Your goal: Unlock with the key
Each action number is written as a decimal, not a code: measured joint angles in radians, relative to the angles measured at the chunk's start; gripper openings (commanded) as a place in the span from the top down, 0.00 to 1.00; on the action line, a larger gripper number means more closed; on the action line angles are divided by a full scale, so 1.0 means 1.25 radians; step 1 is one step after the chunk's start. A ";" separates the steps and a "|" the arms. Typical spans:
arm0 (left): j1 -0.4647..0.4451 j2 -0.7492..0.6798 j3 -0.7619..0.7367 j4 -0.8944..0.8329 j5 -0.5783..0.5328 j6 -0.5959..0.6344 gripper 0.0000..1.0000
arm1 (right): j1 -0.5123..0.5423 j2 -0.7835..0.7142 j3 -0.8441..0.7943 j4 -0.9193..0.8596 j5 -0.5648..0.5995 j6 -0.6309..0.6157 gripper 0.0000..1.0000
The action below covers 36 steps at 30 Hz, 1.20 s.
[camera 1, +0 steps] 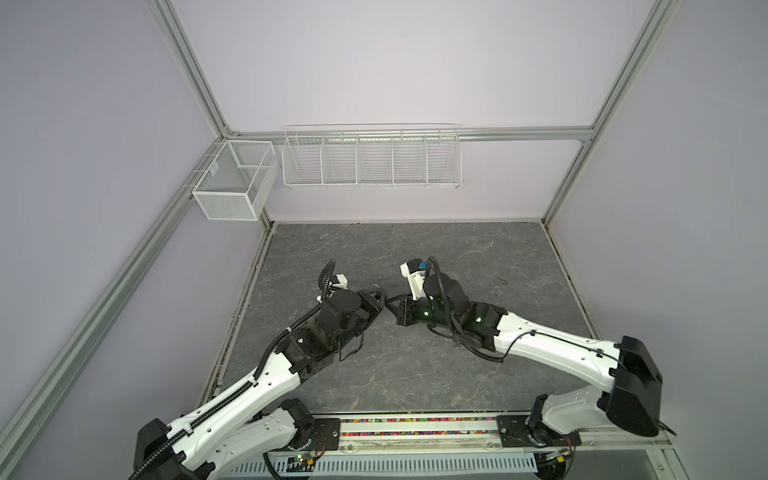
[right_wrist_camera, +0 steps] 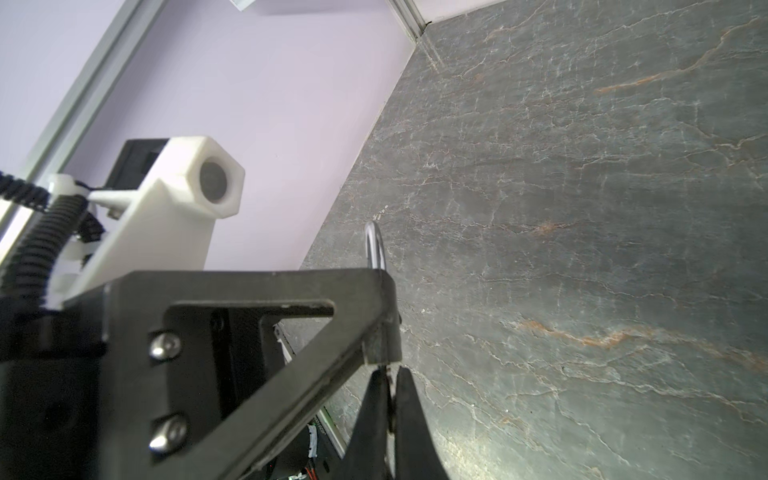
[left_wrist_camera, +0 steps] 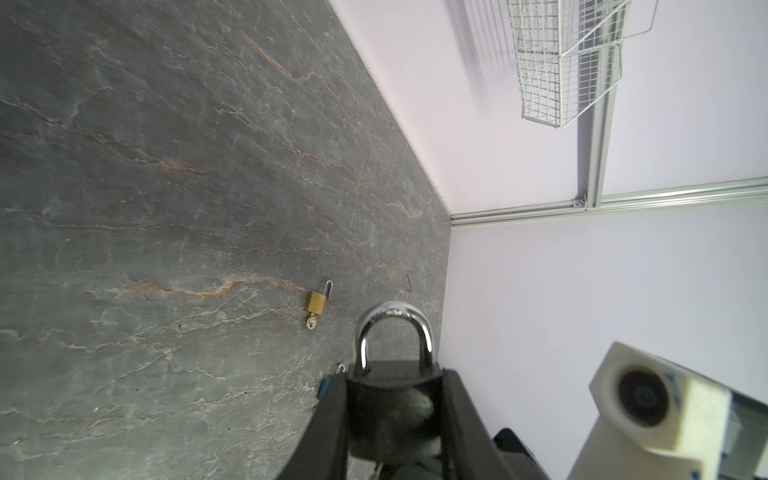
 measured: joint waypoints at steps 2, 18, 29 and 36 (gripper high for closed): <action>0.000 -0.002 -0.006 0.023 0.001 0.008 1.00 | -0.007 -0.005 -0.002 0.008 -0.010 0.010 0.93; 0.002 -0.046 -0.073 0.210 0.018 0.035 1.00 | -0.040 -0.047 -0.025 0.081 -0.083 0.097 0.94; 0.000 -0.069 -0.065 0.207 0.023 0.073 1.00 | -0.038 -0.064 -0.025 0.085 -0.086 0.074 0.91; -0.014 -0.066 0.022 0.070 -0.017 0.170 1.00 | -0.031 -0.080 0.009 0.007 -0.038 -0.013 0.60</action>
